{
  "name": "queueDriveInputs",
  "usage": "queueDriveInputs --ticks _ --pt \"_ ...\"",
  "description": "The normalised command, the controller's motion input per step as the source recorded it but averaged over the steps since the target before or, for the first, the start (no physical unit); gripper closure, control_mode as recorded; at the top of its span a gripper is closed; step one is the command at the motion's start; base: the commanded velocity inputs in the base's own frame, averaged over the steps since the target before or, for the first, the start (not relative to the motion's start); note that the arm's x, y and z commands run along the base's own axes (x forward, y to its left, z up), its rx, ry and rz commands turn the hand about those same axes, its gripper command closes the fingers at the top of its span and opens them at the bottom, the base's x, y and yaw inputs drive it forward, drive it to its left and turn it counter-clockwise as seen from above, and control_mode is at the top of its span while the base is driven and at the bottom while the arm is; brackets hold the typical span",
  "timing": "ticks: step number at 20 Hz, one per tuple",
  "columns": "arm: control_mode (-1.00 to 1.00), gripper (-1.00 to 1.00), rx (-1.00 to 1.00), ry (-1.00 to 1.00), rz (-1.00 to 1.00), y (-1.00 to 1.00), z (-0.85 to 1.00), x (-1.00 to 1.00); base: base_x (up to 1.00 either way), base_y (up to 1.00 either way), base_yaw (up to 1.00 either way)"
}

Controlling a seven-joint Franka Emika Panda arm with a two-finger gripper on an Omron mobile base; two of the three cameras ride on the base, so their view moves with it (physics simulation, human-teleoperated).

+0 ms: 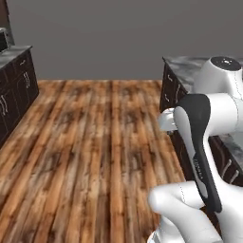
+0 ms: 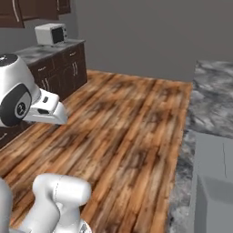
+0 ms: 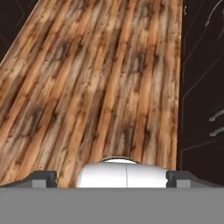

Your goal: Get the candle and the wine from the cabinet and move them to the dining counter.

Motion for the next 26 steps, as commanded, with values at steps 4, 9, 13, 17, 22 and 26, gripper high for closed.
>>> queueDriveInputs --ticks 4,9,13,17,22,26 --pt "1.0 -1.0 0.0 0.0 0.0 0.0 0.0 0.0 1.0 -0.57 0.0" --pt "1.0 -1.0 0.0 0.0 0.0 0.0 0.0 0.0 1.0 -0.1 -0.01" --pt "1.0 -1.0 0.0 0.0 0.0 0.0 0.0 0.0 1.0 0.36 0.0" --pt "1.0 -1.0 0.0 0.0 0.0 0.0 0.0 0.0 1.0 0.5 0.0" --pt "1.0 -1.0 0.0 0.0 0.0 0.0 0.0 0.0 1.0 0.6 0.0" --pt "1.0 -1.0 0.0 0.0 0.0 0.0 0.0 0.0 1.0 0.46 0.01"
